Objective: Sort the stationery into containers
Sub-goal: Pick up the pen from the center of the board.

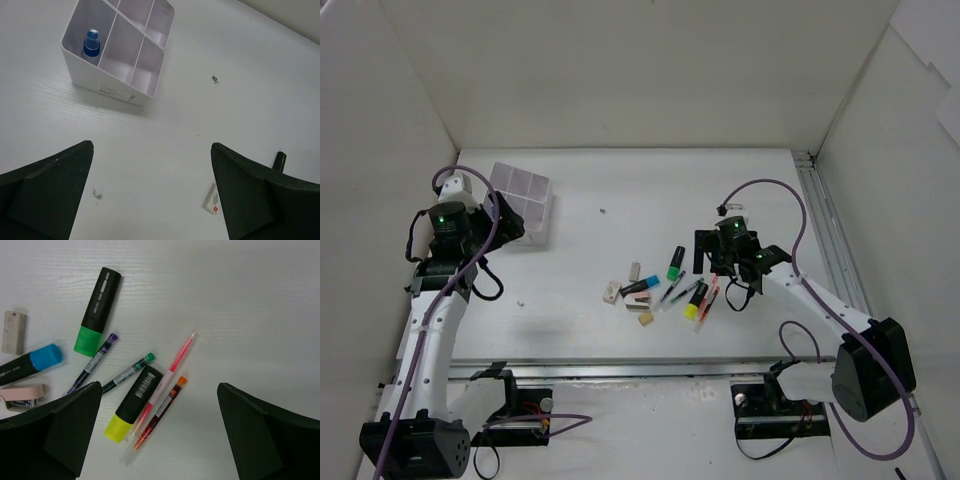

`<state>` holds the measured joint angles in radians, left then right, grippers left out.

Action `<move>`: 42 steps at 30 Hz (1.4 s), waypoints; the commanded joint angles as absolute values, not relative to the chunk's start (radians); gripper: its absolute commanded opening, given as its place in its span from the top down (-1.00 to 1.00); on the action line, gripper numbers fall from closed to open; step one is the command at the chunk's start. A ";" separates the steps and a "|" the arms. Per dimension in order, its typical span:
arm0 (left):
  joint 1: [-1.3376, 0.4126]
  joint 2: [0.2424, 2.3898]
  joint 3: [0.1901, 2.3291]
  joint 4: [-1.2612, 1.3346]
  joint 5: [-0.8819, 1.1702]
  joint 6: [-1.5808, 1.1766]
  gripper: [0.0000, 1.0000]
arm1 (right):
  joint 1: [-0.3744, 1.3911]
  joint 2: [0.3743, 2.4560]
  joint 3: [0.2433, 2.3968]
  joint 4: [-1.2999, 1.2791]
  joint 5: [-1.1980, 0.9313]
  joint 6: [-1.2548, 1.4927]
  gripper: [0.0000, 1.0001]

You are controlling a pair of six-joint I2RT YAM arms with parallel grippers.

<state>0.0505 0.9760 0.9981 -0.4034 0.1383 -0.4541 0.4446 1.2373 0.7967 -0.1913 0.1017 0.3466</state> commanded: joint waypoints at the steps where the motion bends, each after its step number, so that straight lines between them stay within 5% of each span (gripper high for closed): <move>1: 0.048 0.982 1.014 -0.364 0.170 -0.462 -0.99 | 0.439 1.302 0.877 -0.149 0.134 0.414 -0.96; 23: 0.048 0.989 0.989 -0.357 0.199 -0.446 -0.99 | 0.578 1.650 1.048 -0.025 0.176 0.477 -0.92; 32: 0.038 1.009 0.991 -0.364 0.193 -0.440 -0.99 | 0.598 1.792 1.141 -0.018 0.248 0.523 -0.71; 38: 0.018 1.026 0.997 -0.357 0.195 -0.437 -0.99 | 0.604 1.856 1.176 -0.017 0.244 0.525 -0.41; 39: 0.018 1.029 0.999 -0.360 0.193 -0.437 -0.99 | 0.603 1.865 1.178 -0.020 0.239 0.525 -0.16; 42: 0.009 1.038 1.009 -0.367 0.186 -0.426 -0.99 | 0.606 1.873 1.180 -0.018 0.230 0.525 0.17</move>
<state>0.0212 1.0340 0.9833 -0.4133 0.1860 -0.4477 0.5976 1.8812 1.1339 -0.0399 0.2043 0.5068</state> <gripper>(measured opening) 0.996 0.452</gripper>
